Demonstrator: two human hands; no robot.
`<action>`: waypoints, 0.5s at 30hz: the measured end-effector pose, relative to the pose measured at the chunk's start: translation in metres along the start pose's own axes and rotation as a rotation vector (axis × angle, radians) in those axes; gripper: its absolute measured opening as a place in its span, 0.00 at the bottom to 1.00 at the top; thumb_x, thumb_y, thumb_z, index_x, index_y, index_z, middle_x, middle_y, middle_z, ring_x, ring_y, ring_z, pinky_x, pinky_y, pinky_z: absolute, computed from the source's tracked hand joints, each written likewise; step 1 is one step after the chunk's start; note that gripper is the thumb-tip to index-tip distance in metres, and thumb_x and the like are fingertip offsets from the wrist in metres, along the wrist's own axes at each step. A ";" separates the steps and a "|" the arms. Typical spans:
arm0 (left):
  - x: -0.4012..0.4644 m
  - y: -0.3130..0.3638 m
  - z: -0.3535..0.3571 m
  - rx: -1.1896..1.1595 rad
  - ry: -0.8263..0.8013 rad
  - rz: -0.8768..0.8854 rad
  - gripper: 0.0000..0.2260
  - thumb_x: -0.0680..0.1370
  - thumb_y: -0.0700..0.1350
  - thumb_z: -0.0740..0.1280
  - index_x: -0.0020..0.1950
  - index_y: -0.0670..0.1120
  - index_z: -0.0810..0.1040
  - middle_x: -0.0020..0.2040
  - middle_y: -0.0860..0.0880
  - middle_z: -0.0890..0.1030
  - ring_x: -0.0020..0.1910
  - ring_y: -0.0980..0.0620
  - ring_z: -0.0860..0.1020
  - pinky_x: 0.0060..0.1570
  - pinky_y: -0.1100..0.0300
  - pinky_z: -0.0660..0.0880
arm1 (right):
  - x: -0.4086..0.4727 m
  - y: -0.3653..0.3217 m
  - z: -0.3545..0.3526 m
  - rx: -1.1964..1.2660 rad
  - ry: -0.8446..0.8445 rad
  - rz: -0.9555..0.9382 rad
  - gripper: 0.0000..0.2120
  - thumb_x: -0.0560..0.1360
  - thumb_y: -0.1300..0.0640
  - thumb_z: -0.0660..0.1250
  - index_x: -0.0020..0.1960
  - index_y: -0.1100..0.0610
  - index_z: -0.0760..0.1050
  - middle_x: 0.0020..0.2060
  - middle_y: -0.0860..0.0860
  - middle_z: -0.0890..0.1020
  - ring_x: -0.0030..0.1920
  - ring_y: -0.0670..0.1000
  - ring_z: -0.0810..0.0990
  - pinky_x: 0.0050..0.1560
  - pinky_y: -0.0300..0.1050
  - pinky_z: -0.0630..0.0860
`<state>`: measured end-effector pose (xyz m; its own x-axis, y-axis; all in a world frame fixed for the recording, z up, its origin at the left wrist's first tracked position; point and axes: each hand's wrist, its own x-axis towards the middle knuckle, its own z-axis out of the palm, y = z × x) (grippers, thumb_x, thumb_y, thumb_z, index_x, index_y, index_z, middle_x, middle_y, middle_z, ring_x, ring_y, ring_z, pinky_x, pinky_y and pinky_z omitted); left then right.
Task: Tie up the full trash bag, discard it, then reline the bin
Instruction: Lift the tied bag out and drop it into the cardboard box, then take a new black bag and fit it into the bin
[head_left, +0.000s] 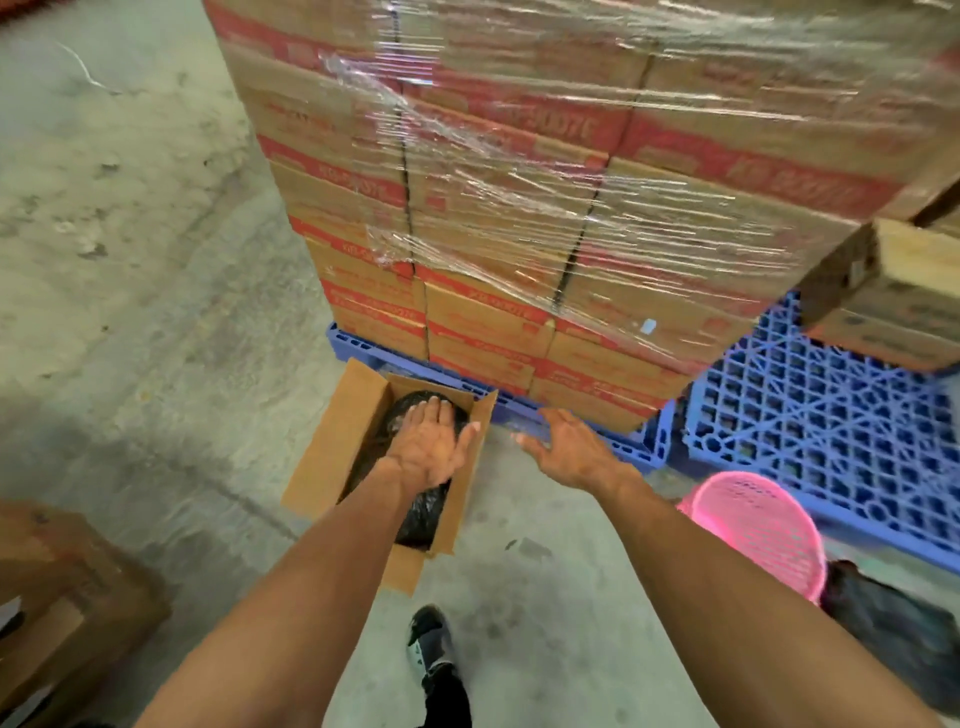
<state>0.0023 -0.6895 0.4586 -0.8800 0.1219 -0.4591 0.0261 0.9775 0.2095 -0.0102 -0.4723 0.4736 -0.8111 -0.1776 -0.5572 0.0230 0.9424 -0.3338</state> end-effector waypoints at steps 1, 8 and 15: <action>-0.003 0.018 0.000 0.006 -0.008 0.022 0.35 0.82 0.62 0.43 0.80 0.37 0.54 0.80 0.39 0.56 0.79 0.42 0.54 0.78 0.47 0.50 | -0.015 0.014 -0.005 -0.001 0.019 0.008 0.36 0.80 0.35 0.54 0.80 0.56 0.54 0.79 0.55 0.59 0.76 0.59 0.62 0.72 0.60 0.64; -0.045 0.146 0.020 0.101 0.008 0.143 0.36 0.82 0.63 0.44 0.80 0.37 0.52 0.80 0.39 0.55 0.80 0.43 0.52 0.78 0.48 0.49 | -0.128 0.114 -0.019 0.027 0.191 0.080 0.36 0.79 0.35 0.55 0.78 0.58 0.60 0.75 0.58 0.66 0.72 0.60 0.67 0.69 0.56 0.68; -0.084 0.266 0.044 0.074 0.030 0.279 0.35 0.83 0.62 0.46 0.80 0.36 0.53 0.80 0.38 0.55 0.79 0.41 0.54 0.78 0.48 0.48 | -0.229 0.216 -0.026 0.096 0.257 0.168 0.38 0.79 0.34 0.55 0.78 0.59 0.58 0.77 0.57 0.63 0.76 0.57 0.63 0.73 0.54 0.63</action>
<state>0.1041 -0.4324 0.5146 -0.8476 0.3838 -0.3664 0.3029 0.9169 0.2598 0.1650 -0.2204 0.5488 -0.9121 0.0668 -0.4046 0.2139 0.9193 -0.3305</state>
